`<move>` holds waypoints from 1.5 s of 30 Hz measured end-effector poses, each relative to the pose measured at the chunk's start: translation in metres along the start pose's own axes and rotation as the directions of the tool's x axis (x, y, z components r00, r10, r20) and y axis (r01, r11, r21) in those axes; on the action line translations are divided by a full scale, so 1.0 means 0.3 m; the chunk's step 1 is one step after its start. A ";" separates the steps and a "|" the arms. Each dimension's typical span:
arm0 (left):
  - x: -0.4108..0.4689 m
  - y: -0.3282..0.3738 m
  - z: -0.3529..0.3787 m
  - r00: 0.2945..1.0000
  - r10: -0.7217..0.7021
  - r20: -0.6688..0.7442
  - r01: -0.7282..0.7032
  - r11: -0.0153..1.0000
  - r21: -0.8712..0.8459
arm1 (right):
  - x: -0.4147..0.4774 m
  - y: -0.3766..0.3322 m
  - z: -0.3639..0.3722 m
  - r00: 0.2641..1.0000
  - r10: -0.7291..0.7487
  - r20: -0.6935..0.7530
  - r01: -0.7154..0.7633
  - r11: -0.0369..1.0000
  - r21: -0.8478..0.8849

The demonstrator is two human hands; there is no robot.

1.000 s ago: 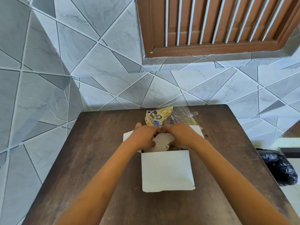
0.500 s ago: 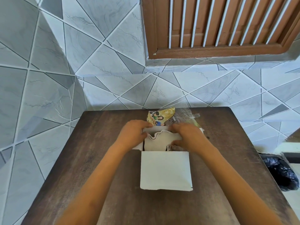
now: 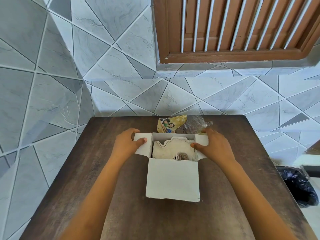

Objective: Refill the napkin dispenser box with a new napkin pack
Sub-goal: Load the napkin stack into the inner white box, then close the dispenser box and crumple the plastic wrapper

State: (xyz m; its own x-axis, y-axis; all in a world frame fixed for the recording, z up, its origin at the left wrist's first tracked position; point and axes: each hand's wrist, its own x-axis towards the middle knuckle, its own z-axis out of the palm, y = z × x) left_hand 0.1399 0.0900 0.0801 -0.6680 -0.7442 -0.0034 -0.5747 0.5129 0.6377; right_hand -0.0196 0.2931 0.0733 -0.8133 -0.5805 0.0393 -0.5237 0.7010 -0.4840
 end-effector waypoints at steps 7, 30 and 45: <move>-0.023 0.073 0.004 1.000 0.030 0.010 -0.026 0.952 -0.306 | -0.007 -0.030 -0.011 0.993 -0.042 -0.109 0.057 0.990 0.131; -0.023 0.039 0.095 0.804 -0.239 0.545 0.462 0.827 -0.319 | -0.044 -0.028 0.100 0.945 0.101 0.310 -0.267 0.786 0.558; -0.186 -0.071 0.189 0.988 0.024 0.152 -0.022 1.000 -0.018 | 0.058 0.029 0.265 0.939 -0.136 0.316 -0.064 0.833 0.549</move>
State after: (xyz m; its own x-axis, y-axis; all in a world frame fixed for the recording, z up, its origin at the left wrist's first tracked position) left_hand 0.1627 0.1450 0.0231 -0.7460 -0.6576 -0.1050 -0.5514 0.5215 0.6512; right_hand -0.0181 0.2561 0.0004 -0.6126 -0.7712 -0.1733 -0.2452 0.3939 -0.8859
